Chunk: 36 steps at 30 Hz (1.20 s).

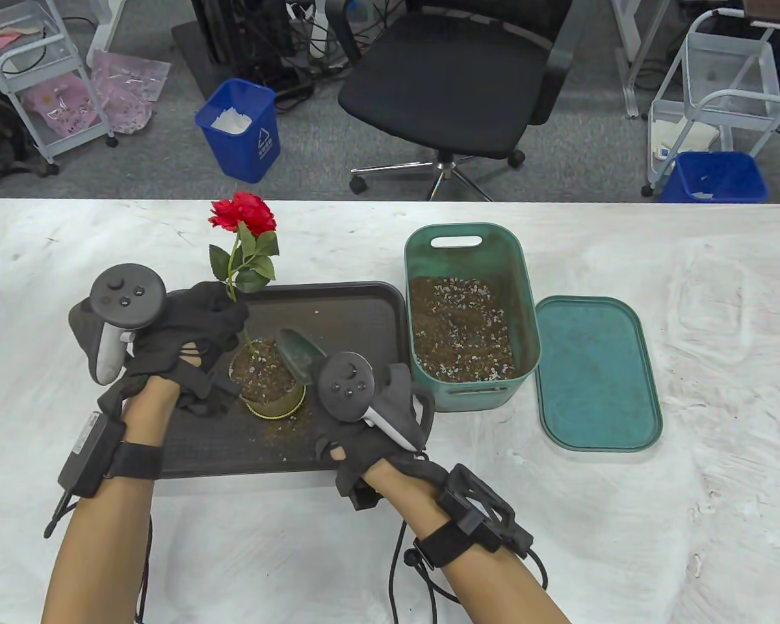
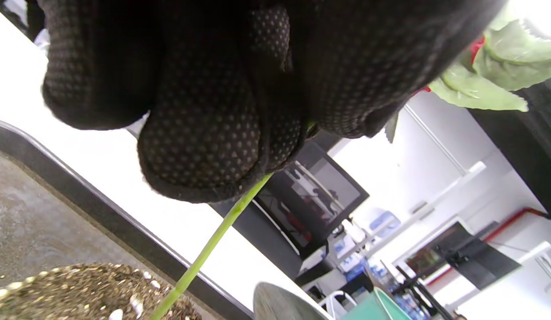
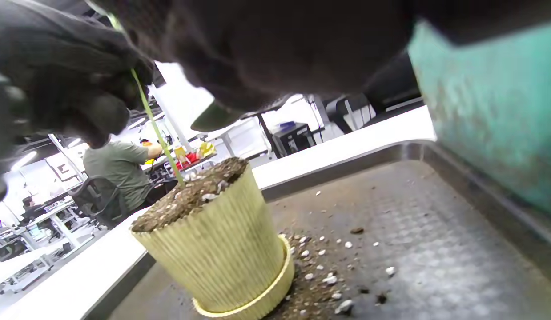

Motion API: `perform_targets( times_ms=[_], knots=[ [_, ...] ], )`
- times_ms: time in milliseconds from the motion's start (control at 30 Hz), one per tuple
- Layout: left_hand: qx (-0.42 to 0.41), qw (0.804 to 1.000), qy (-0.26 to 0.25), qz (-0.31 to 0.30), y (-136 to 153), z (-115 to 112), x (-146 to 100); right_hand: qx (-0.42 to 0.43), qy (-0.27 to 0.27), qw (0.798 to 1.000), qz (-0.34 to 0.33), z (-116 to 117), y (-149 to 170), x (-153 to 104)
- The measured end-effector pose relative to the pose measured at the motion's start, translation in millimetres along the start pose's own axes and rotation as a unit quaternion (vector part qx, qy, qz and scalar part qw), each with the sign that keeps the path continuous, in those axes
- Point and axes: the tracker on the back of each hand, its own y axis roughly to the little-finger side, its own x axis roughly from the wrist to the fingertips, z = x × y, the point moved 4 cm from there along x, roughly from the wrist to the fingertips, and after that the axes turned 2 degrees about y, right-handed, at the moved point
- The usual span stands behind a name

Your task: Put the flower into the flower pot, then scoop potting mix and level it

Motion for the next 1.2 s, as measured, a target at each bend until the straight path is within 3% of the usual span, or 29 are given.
perform_targets(
  times_ms=[233,333,500,667,767,900,1067,1200],
  knots=[
    [0.008,1.0,0.002,-0.016,-4,-1,-9,-0.03,-0.043,0.998,-0.018,30,-9,16],
    [0.002,1.0,0.005,-0.022,-5,-4,-9,-0.034,-0.06,0.997,-0.021,27,-6,20],
    [0.009,0.998,0.027,-0.047,-10,-7,-11,-0.021,-0.042,0.998,-0.051,6,-5,35],
    [0.025,0.998,0.032,-0.056,-12,-4,-14,-0.017,-0.09,0.991,-0.101,14,-11,46],
    [0.017,0.998,0.029,-0.046,-8,-3,-13,-0.077,-0.107,0.985,-0.109,21,-11,48],
    [0.006,0.999,0.027,-0.036,-7,-5,-12,-0.069,-0.146,0.984,-0.072,29,-12,50],
    [0.011,1.0,0.02,-0.015,-6,-5,-9,-0.107,-0.135,0.982,-0.081,30,-18,45],
    [0.011,1.0,0.013,-0.006,-6,-6,-10,0.003,-0.071,0.995,-0.067,12,-4,32]
  ],
)
